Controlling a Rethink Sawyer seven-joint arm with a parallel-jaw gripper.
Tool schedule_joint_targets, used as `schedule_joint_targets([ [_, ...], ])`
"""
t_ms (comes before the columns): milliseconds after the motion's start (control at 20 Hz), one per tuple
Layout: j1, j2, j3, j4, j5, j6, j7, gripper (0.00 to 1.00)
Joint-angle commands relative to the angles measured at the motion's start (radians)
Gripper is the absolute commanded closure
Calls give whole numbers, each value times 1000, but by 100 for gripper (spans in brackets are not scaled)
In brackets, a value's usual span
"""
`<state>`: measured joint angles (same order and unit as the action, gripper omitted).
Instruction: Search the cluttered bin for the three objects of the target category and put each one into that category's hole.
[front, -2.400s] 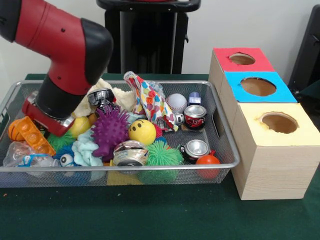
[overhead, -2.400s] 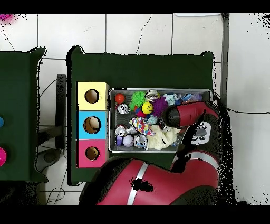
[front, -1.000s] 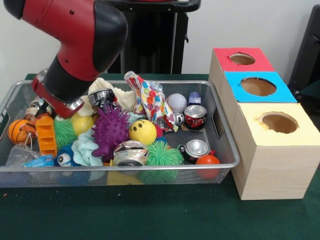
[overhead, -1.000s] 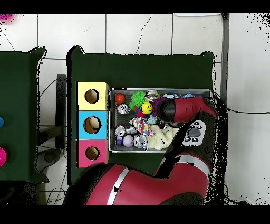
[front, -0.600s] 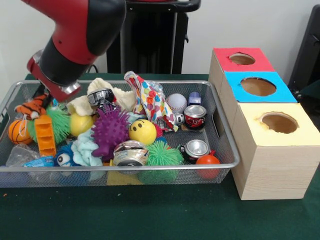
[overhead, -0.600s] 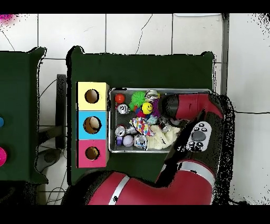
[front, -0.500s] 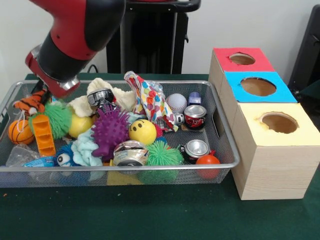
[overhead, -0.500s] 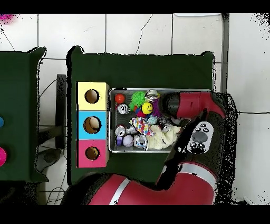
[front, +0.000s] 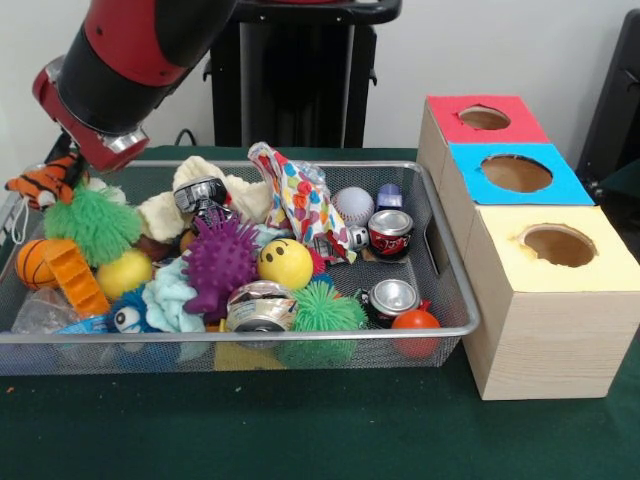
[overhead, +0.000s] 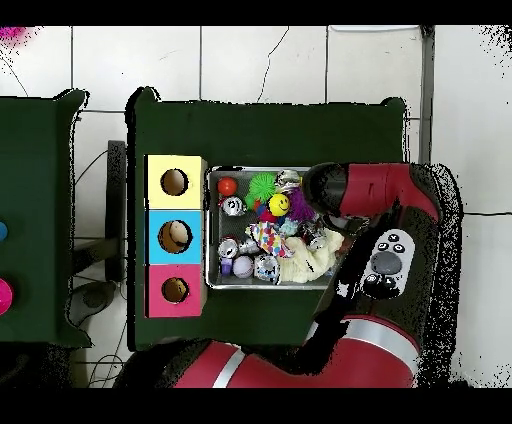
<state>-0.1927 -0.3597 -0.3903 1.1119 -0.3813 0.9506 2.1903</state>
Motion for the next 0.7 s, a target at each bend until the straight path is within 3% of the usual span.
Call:
schedule_joint_targets([
  [50,5,12,86,-24,18,95,-37,100],
  [450,37,54,65,-52,-4,104,-6,100],
  [700,65,56,42,-19,-30,93,-8,100],
])
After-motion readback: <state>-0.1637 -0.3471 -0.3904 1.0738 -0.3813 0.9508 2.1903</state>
